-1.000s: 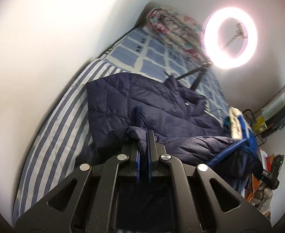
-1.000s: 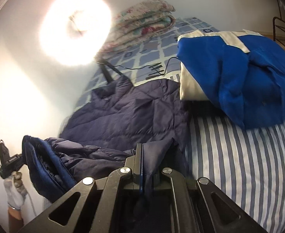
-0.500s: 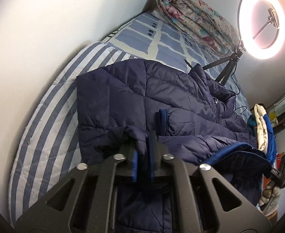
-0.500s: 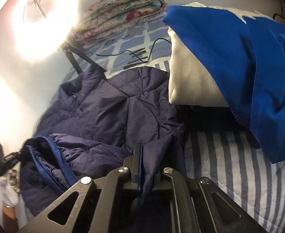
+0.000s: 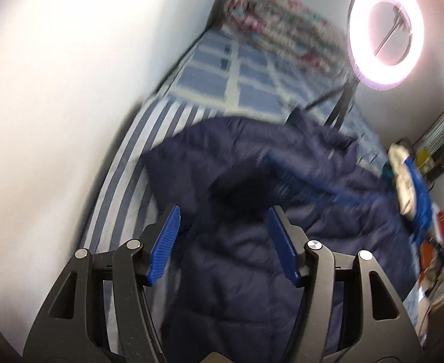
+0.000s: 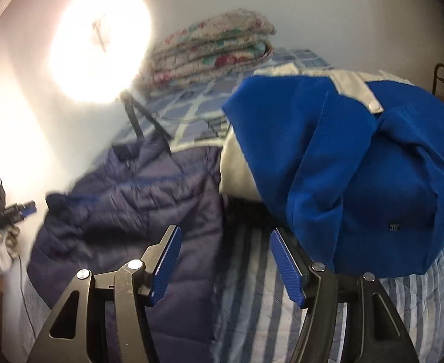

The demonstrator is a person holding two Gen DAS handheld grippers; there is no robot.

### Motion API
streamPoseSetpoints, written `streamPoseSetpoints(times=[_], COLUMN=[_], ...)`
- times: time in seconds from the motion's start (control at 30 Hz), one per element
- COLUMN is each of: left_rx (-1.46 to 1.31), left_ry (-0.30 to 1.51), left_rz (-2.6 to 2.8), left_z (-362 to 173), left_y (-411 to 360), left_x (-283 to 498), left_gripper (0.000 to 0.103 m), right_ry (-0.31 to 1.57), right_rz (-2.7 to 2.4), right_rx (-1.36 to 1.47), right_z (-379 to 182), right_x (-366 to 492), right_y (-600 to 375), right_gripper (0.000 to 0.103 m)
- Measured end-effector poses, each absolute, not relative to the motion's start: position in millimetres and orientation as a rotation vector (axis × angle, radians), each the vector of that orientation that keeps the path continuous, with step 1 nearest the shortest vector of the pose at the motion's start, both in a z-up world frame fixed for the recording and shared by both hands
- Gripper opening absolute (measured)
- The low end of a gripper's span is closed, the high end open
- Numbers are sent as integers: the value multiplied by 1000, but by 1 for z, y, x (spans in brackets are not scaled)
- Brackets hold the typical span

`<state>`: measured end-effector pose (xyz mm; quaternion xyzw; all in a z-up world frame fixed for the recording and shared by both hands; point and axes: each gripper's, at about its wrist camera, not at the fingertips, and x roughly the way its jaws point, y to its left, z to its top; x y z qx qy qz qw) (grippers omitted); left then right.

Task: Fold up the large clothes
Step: 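Open both tools and release the folded hem onto the jacket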

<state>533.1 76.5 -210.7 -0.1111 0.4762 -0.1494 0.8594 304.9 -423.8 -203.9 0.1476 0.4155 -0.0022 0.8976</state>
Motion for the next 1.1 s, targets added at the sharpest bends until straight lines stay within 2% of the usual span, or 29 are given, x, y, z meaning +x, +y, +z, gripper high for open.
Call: streamPoseSetpoints(times=[0.23, 0.3, 0.37, 0.4, 0.43, 0.47, 0.5, 0.53, 0.57, 0.87, 1.1], left_rx=[-254, -224, -167, -136, -112, -79, -54, -27, -7, -4, -30], left_ry=[1091, 1087, 1088, 1085, 1081, 1070, 1059, 1043, 1029, 881, 792], left_rz=[-305, -292, -275, -264, -258, -248, -245, -242, -239, -191, -161], left_z=[-249, -250, -251, -251, -252, -251, -250, -248, -246, -206, -170], left_y=[63, 56, 48, 44, 41, 37, 34, 32, 30, 40, 36], left_x=[537, 538, 537, 537, 536, 534, 533, 530, 528, 521, 552], left_gripper=[62, 55, 35, 30, 19, 11, 8, 6, 5, 2, 2], right_ry=[909, 918, 951, 963, 981, 997, 1003, 1006, 1011, 868, 766], right_rz=[18, 24, 30, 35, 53, 63, 53, 37, 22, -85, -179], right_rx=[362, 356, 343, 339, 331, 313, 285, 230, 173, -59, -132], right_z=[-231, -234, -239, -240, -242, -244, -244, -242, -240, -185, -151], right_x=[331, 336, 344, 346, 349, 351, 351, 351, 349, 327, 354], right_y=[-422, -419, -414, -412, -408, -402, -397, -389, -381, -352, -350], right_gripper=[65, 65, 64, 56, 49, 31, 22, 17, 3, 0, 0])
